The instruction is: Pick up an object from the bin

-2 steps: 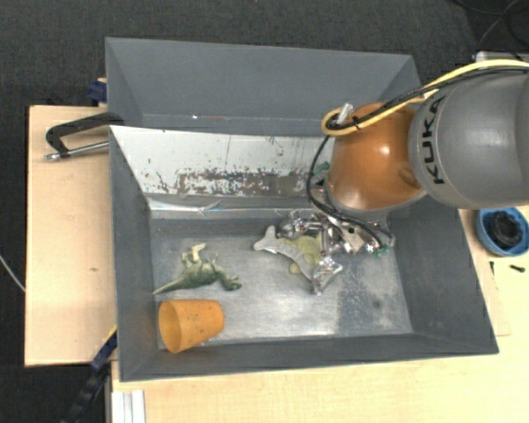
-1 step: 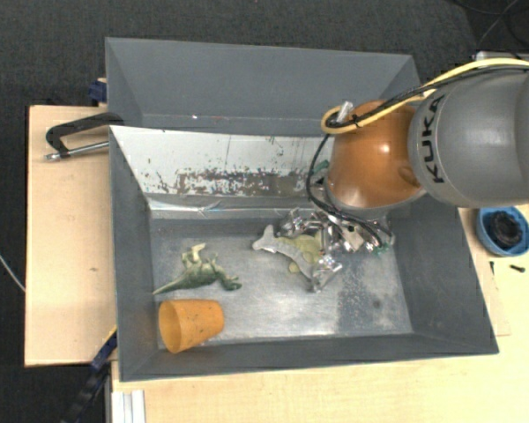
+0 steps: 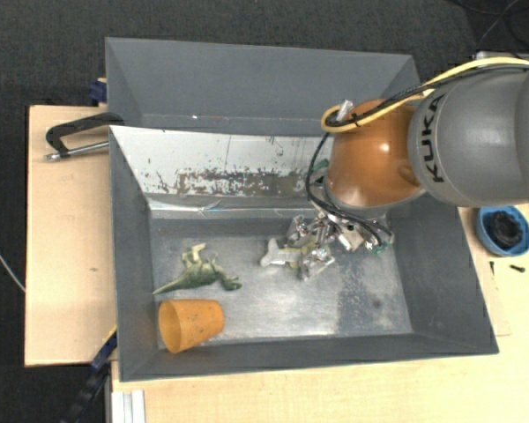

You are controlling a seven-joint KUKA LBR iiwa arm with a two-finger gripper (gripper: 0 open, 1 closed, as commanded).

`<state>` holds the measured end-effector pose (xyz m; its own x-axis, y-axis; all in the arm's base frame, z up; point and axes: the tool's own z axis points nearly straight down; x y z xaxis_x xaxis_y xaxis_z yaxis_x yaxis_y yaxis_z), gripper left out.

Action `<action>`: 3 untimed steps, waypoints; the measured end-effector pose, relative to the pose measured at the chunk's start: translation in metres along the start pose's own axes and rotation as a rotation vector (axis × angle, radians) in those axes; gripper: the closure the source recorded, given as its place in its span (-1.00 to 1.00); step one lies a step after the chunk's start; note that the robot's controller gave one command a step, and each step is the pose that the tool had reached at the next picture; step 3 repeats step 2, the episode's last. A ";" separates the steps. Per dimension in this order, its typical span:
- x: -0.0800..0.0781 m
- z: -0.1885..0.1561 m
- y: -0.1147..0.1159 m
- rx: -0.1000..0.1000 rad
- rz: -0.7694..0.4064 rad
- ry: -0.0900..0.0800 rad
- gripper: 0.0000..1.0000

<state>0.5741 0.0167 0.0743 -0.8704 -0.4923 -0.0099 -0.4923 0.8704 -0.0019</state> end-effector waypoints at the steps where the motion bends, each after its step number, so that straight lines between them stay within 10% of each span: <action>1: -0.002 -0.015 -0.001 0.000 0.002 0.001 1.00; 3: -0.006 -0.067 -0.001 0.002 0.003 -0.001 1.00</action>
Offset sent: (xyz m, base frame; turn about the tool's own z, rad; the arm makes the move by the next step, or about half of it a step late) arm 0.0001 0.0000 0.0129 0.0000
